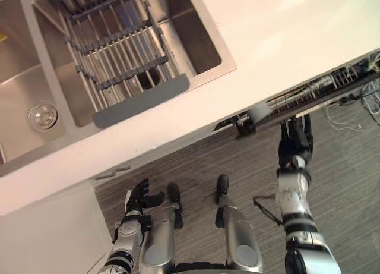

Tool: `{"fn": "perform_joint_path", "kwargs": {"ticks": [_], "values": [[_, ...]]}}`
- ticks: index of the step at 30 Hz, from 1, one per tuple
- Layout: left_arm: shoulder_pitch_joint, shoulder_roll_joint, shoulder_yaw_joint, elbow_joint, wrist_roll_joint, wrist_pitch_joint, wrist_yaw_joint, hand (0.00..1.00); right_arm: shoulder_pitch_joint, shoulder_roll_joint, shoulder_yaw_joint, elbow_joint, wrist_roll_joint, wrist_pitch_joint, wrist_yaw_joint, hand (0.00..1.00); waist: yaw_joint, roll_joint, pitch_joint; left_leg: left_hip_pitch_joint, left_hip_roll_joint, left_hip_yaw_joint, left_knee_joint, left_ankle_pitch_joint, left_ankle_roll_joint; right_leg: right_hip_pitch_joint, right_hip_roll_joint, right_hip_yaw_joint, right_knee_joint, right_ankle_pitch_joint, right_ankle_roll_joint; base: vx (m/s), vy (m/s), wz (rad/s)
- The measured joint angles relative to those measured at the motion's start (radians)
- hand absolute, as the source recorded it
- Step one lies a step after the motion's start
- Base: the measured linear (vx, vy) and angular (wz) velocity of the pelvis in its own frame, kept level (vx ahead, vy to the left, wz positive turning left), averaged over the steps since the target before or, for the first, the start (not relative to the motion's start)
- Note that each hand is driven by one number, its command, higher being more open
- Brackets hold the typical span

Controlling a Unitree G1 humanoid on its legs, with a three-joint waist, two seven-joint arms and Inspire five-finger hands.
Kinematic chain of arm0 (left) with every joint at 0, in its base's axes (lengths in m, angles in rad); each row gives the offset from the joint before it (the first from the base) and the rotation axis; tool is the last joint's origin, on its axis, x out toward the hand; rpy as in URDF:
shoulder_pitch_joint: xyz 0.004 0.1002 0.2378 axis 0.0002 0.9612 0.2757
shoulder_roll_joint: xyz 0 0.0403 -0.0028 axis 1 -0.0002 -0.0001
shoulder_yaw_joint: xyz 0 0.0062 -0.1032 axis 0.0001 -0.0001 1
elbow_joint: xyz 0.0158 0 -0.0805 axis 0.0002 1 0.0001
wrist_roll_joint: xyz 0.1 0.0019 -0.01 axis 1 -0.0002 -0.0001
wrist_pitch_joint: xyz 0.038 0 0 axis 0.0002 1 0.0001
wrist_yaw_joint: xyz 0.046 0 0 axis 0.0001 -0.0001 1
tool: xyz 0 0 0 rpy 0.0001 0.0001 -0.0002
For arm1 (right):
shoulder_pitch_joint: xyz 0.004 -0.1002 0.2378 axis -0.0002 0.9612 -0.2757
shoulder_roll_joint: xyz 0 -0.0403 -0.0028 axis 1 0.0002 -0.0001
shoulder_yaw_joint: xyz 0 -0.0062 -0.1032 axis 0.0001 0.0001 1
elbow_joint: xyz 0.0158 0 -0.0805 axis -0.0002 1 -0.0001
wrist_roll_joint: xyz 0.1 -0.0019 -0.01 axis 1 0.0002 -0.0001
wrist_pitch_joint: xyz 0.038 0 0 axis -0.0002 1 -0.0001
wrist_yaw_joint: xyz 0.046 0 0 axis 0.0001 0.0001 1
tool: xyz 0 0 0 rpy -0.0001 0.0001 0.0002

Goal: Walk over to the sink, pick up the cup, carry it to the dishwasher, place the cup inside the dishwasher, then close the dishwasher door

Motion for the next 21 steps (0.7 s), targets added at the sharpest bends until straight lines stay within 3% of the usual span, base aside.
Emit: {"fn": "perform_joint_path", "kwargs": {"ticks": [8,16,21], "values": [[0.003,0.001,0.003,-0.01,0.011,-0.001,-0.015,0.9,-0.043,-0.07,0.088,0.003,0.001,0.018,0.015,0.9,0.001,0.017,0.002,-0.006,-0.002,-0.01,0.0,0.013,-0.001,0.001,0.004,-0.007,-0.006,0.012,-0.008,-0.02,0.0,0.04],[0.003,0.002,-0.008,-0.024,0.011,-0.002,-0.018,0.9,0.0,-0.163,0.12,0.056,-0.311,0.085,0.029,0.9,-0.018,0.023,-0.002,0.022,0.01,-0.033,-0.005,0.019,-0.009,0.051,0.013,-0.035,-0.03,0.015,-0.012,0.0,-0.003,0.07],[0.019,0.003,-0.022,-0.02,0.011,0.002,-0.021,0.9,0.204,-0.1,0.118,0.037,-0.538,0.127,0.055,0.9,-0.019,0.018,-0.034,0.072,0.007,-0.058,-0.05,0.029,-0.022,0.104,0.014,-0.066,-0.046,0.0,-0.008,0.05,0.011,0.16]]}}
